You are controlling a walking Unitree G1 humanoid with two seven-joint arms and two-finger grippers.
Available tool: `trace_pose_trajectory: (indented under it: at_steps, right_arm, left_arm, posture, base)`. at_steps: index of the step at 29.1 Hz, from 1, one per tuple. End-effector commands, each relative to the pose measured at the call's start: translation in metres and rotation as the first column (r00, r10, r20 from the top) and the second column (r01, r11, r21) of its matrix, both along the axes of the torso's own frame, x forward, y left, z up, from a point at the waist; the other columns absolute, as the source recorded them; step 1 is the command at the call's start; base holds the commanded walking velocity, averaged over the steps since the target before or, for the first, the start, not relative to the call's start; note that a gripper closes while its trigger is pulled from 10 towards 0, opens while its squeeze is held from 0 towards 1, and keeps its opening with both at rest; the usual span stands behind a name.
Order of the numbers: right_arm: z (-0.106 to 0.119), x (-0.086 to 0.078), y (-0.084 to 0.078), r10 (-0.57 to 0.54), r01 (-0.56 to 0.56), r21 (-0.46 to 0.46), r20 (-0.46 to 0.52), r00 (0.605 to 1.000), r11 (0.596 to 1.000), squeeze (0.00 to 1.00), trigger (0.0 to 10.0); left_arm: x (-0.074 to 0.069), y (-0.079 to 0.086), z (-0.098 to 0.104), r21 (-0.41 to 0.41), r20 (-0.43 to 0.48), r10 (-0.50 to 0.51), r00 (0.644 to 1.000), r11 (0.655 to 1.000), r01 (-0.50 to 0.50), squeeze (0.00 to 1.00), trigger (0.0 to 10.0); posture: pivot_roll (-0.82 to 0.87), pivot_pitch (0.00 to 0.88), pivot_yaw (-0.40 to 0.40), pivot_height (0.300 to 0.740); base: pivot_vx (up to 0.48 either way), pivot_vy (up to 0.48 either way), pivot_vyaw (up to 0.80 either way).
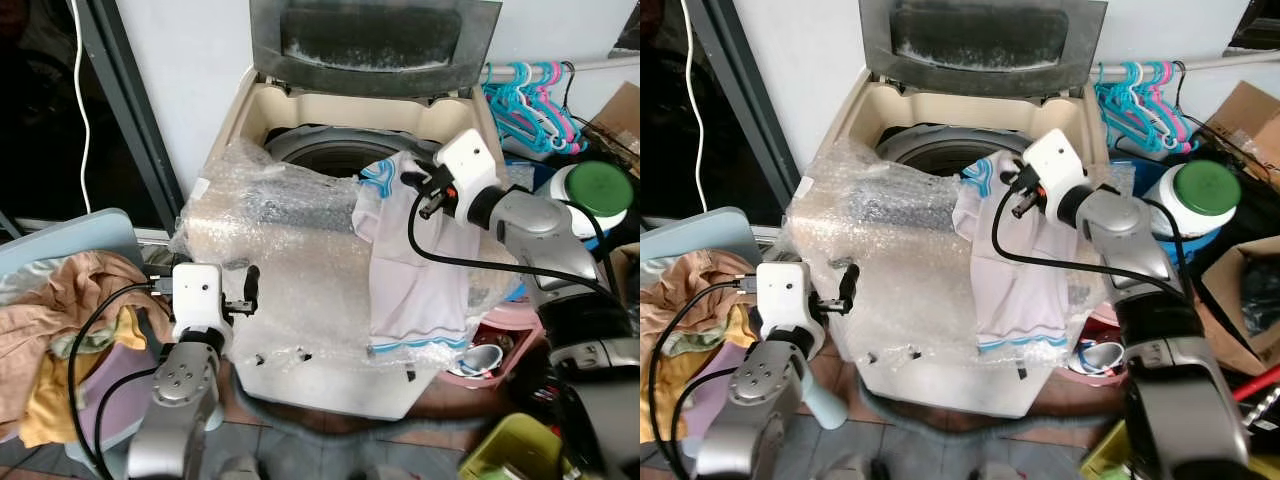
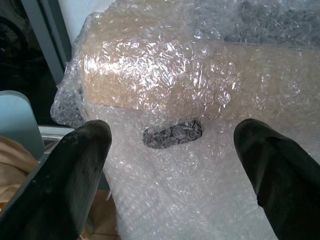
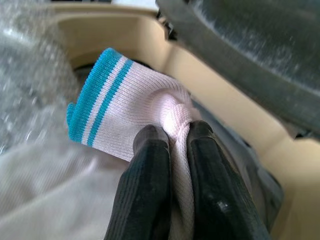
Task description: Clothes washing
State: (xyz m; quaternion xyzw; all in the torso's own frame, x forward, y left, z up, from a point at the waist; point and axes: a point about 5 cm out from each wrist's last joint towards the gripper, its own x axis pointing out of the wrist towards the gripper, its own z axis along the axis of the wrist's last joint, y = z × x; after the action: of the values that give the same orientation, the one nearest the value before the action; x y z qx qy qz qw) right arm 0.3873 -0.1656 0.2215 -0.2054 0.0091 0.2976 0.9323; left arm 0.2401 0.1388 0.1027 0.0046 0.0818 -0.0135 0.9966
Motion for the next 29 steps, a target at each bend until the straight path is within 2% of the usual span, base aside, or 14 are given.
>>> trace_pose_trajectory:
  at_steps: [1, 4, 5, 8, 9, 10, 11, 12, 13, 14, 17, 20, 23, 29]
  right_arm:
    - [0.029, 0.009, 0.006, -0.006, 0.004, 0.019, 0.1, 0.995, 1.0, 0.0, 0.0]
    - [0.065, 0.016, 0.014, -0.037, 0.016, 0.085, 0.25, 0.968, 0.996, 0.0, 0.0]
    - [0.115, 0.015, 0.023, -0.078, -0.014, 0.207, 0.431, 0.899, 0.978, 0.0, 0.0]
    - [0.159, 0.008, 0.031, -0.104, -0.057, 0.25, 0.588, 0.802, 0.967, 0.0, 0.0]
    - [0.169, 0.005, 0.035, -0.096, -0.07, 0.232, 0.634, 0.768, 0.97, 0.0, 0.9]
    - [0.167, 0.005, 0.036, -0.091, -0.064, 0.216, 0.639, 0.764, 0.974, 0.0, 7.8]
    - [0.165, 0.005, 0.036, -0.09, -0.057, 0.206, 0.639, 0.764, 0.977, 0.0, 7.8]
    - [0.149, 0.007, 0.038, -0.04, -0.076, 0.164, 0.608, 0.793, 0.984, 0.0, 10.0]
    - [0.149, 0.007, 0.038, -0.04, -0.076, 0.164, 0.608, 0.793, 0.984, 0.0, 10.0]
    - [0.13, 0.009, 0.039, 0.016, -0.096, 0.114, 0.56, 0.828, 0.989, 1.0, 10.0]
    - [0.079, 0.012, 0.034, 0.088, -0.107, 0.021, 0.422, 0.902, 0.994, 1.0, 10.0]
    - [0.063, 0.009, 0.028, 0.089, -0.109, 0.029, 0.393, 0.915, 0.994, 1.0, 10.0]
    - [0.043, 0.002, 0.015, 0.053, -0.086, 0.074, 0.368, 0.928, 0.994, 1.0, 10.0]
    - [-0.003, -0.04, -0.002, -0.137, 0.044, 0.278, 0.327, 0.935, 0.96, 1.0, 10.0]
  left_arm:
    - [0.002, 0.001, 0.001, 0.005, 0.0, 0.009, 1.0, 1.0, -0.009, 0.0, 10.0]
    - [0.002, 0.002, 0.001, 0.006, 0.003, 0.017, 1.0, 1.0, -0.017, 0.0, 10.0]
    - [0.003, 0.002, 0.002, 0.006, 0.007, 0.027, 1.0, 1.0, -0.027, 0.0, 10.0]
    - [0.003, 0.003, 0.002, 0.007, 0.012, 0.038, 0.999, 0.999, -0.038, 0.0, 10.0]
    - [0.003, 0.004, 0.003, 0.008, 0.015, 0.046, 0.999, 0.999, -0.047, 0.0, 10.0]
    - [0.003, 0.005, 0.003, 0.008, 0.015, 0.05, 0.999, 0.999, -0.05, 0.0, 10.0]
    - [0.003, 0.005, 0.003, 0.007, 0.014, 0.051, 0.999, 0.999, -0.051, 0.0, 10.0]
    - [0.002, 0.004, 0.002, 0.006, 0.014, 0.051, 0.999, 0.999, -0.051, 0.0, 10.0]
    - [0.002, 0.004, 0.002, 0.006, 0.014, 0.051, 0.999, 0.999, -0.051, 0.0, 10.0]
    - [0.002, 0.004, 0.002, 0.006, 0.014, 0.05, 0.999, 0.999, -0.05, 0.0, 10.0]
    - [0.002, 0.002, 0.002, 0.005, 0.013, 0.046, 0.999, 0.999, -0.046, 0.0, 10.0]
    - [0.001, 0.002, 0.002, 0.003, 0.013, 0.044, 0.999, 0.999, -0.044, 0.0, 10.0]
    - [0.001, 0.002, 0.003, -0.005, 0.019, 0.046, 0.999, 0.999, -0.046, 0.0, 10.0]
    - [0.0, 0.0, 0.003, -0.004, 0.028, 0.052, 0.998, 0.999, -0.052, 0.0, 10.0]
  posture:
    - [-0.05, 0.019, -0.007, 0.74]
    - [-0.05, 0.015, -0.009, 0.74]
    - [-0.04, 0.014, -0.012, 0.74]
    - [-0.04, 0.01, -0.02, 0.74]
    - [-0.04, 0.01, -0.021, 0.74]
    - [-0.04, 0.009, -0.022, 0.74]
    - [-0.04, 0.009, -0.022, 0.74]
    - [-0.04, 0.01, -0.024, 0.74]
    - [-0.04, 0.01, -0.024, 0.74]
    - [-0.04, 0.01, -0.024, 0.74]
    - [-0.05, 0.014, -0.022, 0.74]
    - [-0.05, 0.016, -0.019, 0.74]
    - [-0.06, 0.016, -0.016, 0.74]
    - [-0.06, 0.006, -0.029, 0.74]
  base:
    - [0.0, 0.0, 0.0]
    - [0.0, 0.0, 0.0]
    - [0.0, 0.0, 0.0]
    - [0.0, 0.0, 0.0]
    - [0.0, 0.0, 0.0]
    - [0.0, 0.0, 0.0]
    - [0.0, 0.0, 0.0]
    - [0.0, 0.0, 0.0]
    - [0.0, 0.0, 0.0]
    - [0.0, 0.0, 0.0]
    - [0.0, 0.0, 0.0]
    - [0.0, 0.0, 0.0]
    - [0.0, 0.0, 0.0]
    - [0.0, 0.0, 0.0]
